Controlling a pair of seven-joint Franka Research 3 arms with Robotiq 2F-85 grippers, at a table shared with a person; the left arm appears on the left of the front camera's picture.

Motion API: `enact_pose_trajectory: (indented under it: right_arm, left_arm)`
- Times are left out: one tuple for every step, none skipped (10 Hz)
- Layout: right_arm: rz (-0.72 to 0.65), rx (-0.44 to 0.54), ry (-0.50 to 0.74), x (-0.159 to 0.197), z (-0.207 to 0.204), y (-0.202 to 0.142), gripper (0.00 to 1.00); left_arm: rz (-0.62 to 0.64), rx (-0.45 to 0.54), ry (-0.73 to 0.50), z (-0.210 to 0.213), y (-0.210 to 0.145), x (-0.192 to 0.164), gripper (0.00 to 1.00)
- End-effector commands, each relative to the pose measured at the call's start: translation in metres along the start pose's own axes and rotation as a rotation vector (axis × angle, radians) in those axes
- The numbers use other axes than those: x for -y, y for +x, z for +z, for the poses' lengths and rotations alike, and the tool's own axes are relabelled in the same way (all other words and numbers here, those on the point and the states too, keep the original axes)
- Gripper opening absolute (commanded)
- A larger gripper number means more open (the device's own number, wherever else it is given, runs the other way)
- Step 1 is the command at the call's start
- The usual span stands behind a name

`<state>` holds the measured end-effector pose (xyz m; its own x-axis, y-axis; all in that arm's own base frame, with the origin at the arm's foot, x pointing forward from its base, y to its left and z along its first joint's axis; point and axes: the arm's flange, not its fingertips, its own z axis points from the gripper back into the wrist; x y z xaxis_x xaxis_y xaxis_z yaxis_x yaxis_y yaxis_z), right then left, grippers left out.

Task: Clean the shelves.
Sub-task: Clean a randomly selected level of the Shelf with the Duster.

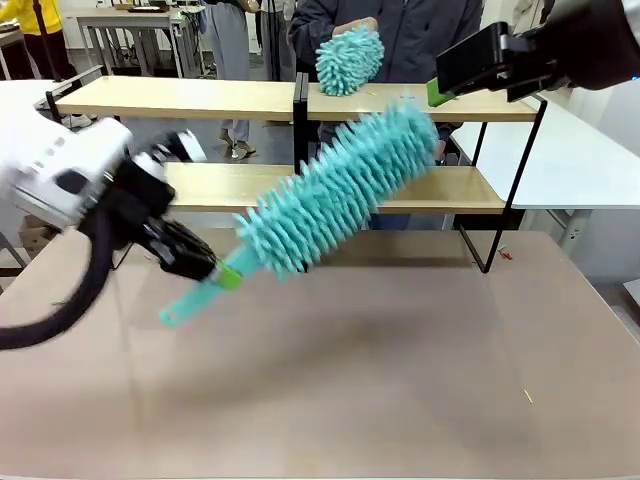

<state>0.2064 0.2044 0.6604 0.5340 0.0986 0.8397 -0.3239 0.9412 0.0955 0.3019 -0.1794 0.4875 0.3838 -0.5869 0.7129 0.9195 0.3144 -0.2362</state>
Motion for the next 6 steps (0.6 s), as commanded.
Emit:
enact_pose_trajectory:
  right_arm:
    - [-0.007,0.001,0.001,0.001,0.0,-0.001,1.0]
    - [-0.007,0.001,0.001,0.001,0.0,-0.001,1.0]
    - [-0.007,0.001,0.001,0.001,0.0,-0.001,1.0]
    - [-0.007,0.001,0.001,0.001,0.0,-0.001,1.0]
    - [-0.007,0.001,0.001,0.001,0.0,-0.001,1.0]
    - [-0.007,0.001,0.001,0.001,0.0,-0.001,1.0]
  left_arm:
    - [-0.024,0.149,-0.024,0.026,-0.059,0.02,0.12]
    - [-0.006,0.205,-0.029,0.045,-0.066,0.018,0.12]
    - [0.03,0.251,-0.029,0.065,-0.072,0.015,0.12]
    - [0.045,0.232,-0.054,0.074,-0.076,0.008,0.12]
    - [0.04,0.18,-0.071,0.071,-0.081,0.0,0.12]
    - [-0.035,0.095,-0.076,0.062,-0.084,-0.008,0.12]
